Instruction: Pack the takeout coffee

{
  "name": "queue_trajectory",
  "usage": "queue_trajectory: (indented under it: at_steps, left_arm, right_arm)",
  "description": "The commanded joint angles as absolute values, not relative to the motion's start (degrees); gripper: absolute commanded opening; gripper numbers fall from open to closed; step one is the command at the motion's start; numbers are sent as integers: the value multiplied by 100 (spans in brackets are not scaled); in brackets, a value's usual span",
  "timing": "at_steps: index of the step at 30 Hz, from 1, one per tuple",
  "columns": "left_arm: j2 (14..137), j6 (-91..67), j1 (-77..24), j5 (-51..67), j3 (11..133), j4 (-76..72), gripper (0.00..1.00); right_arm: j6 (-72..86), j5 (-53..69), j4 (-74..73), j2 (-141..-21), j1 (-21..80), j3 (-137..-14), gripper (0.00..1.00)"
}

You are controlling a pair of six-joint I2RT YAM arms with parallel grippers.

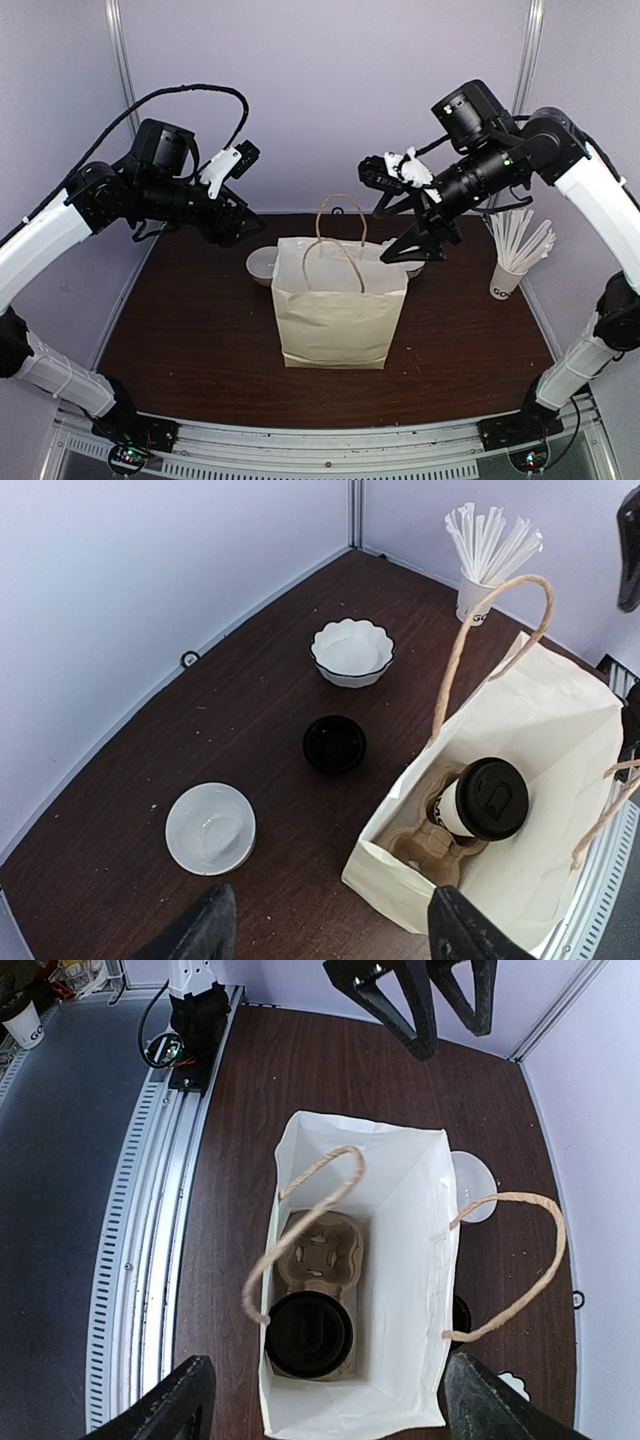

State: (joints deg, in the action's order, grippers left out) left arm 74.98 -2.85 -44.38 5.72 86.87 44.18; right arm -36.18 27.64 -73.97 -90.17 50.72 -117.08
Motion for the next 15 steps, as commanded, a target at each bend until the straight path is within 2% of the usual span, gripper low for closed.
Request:
queue_trajectory:
  at_steps: [1, 5, 8, 12, 15]
  left_arm:
    - [7628, -151, -4456, 509, 8838, 4244, 70]
    - [7618, -162, -4454, 237, 8781, 4217, 70]
    - [7549, -209, -4438, -142, 8635, 4126, 70]
    - [7490, -203, -4434, -218, 8508, 4051, 71]
    - [7412, -211, -4431, -216, 8435, 4017, 72]
  right_arm:
    - [-3798, 2733, -7699, -8458, 4597, -11721, 82]
    - [-3582, 2738, -7390, -7965, 3001, -11156, 77]
    - [-3370, 2457, -6967, -7678, 1877, -10419, 67]
    - [-3064, 2285, -6840, -7866, 510, -10034, 52]
    - [-2849, 2159, -6739, -8015, -175, -9840, 48]
